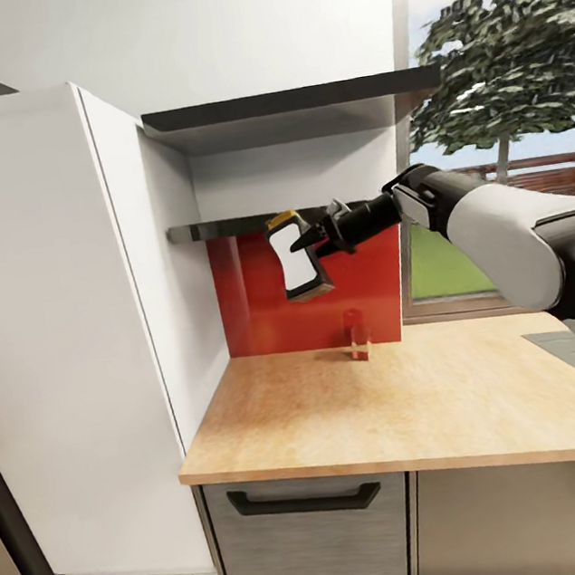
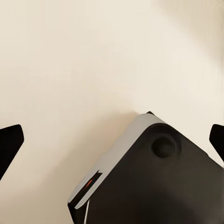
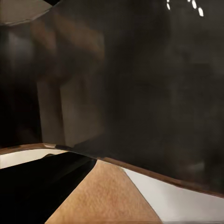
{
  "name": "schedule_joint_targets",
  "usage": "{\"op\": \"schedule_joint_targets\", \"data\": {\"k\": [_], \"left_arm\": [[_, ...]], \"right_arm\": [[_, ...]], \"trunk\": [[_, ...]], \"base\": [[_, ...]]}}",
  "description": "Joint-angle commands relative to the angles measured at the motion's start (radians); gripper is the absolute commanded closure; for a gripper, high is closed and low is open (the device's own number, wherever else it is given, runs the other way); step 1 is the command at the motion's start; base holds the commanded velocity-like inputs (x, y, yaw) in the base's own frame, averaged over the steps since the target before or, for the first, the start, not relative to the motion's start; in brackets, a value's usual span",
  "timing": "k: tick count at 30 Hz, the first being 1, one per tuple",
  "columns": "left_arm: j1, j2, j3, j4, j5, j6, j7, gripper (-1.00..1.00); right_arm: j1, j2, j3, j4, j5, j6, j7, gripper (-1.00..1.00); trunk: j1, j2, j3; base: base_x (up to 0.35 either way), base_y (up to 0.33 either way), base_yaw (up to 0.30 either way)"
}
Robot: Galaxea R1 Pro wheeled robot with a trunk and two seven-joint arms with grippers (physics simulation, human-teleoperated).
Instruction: Set up a coffee station on the kitchen countertop: keep the coffee maker on the countertop, move the bottle of coffee from the kitchen shelf to the counter next to the coffee maker, place a paper coffee filter on top of the coffee maker, put the saucer next to the coffee maker with the coffee cup on the saucer, and place the electric kettle next to the coffee maker.
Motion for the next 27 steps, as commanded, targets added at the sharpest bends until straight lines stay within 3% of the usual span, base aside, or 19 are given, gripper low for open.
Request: {"op": "schedule_joint_targets", "data": {"k": [1,7,11,12,13,19,27], "left_arm": [[0.000,0.000,0.002,-0.002,0.010,0.001,-0.007,-1.00],[0.000,0.000,0.002,-0.012,0.011,0.001,-0.007,-1.00],[0.000,0.000,0.002,-0.020,0.011,0.001,-0.007,-1.00],[0.000,0.000,0.002,-0.026,0.010,0.002,-0.007,-1.00],[0.000,0.000,0.002,-0.033,0.010,0.002,-0.007,-1.00],[0.000,-0.004,0.002,-0.041,0.010,0.003,-0.007,-1.00],[0.000,-0.005,0.002,-0.044,0.009,0.004,-0.007,-1.00]], "right_arm": [[0.003,0.000,0.006,0.002,-0.001,0.005,0.006,1.00],[0.014,-0.021,0.006,0.002,0.003,0.003,0.002,1.00],[0.037,-0.084,0.006,0.002,0.027,-0.027,-0.002,1.00],[0.048,-0.126,0.006,0.002,0.031,-0.045,-0.002,1.00],[0.055,-0.140,0.006,0.002,0.032,-0.048,-0.003,1.00],[0.096,-0.191,0.006,0.002,0.050,-0.092,-0.011,1.00],[0.128,-0.277,0.006,0.002,0.052,-0.151,-0.045,1.00]], "trunk": [[0.000,-0.001,0.000],[0.000,-0.001,0.009],[0.000,-0.001,0.014],[0.000,-0.001,0.016],[0.000,-0.001,0.017],[0.000,-0.001,0.026],[0.000,-0.001,0.029]], "base": [[0.000,0.000,-0.097],[0.000,0.000,-0.094],[0.000,0.000,-0.084],[0.000,0.000,-0.080],[0.000,0.000,-0.080],[0.000,0.000,-0.079],[0.000,0.000,-0.020]]}}
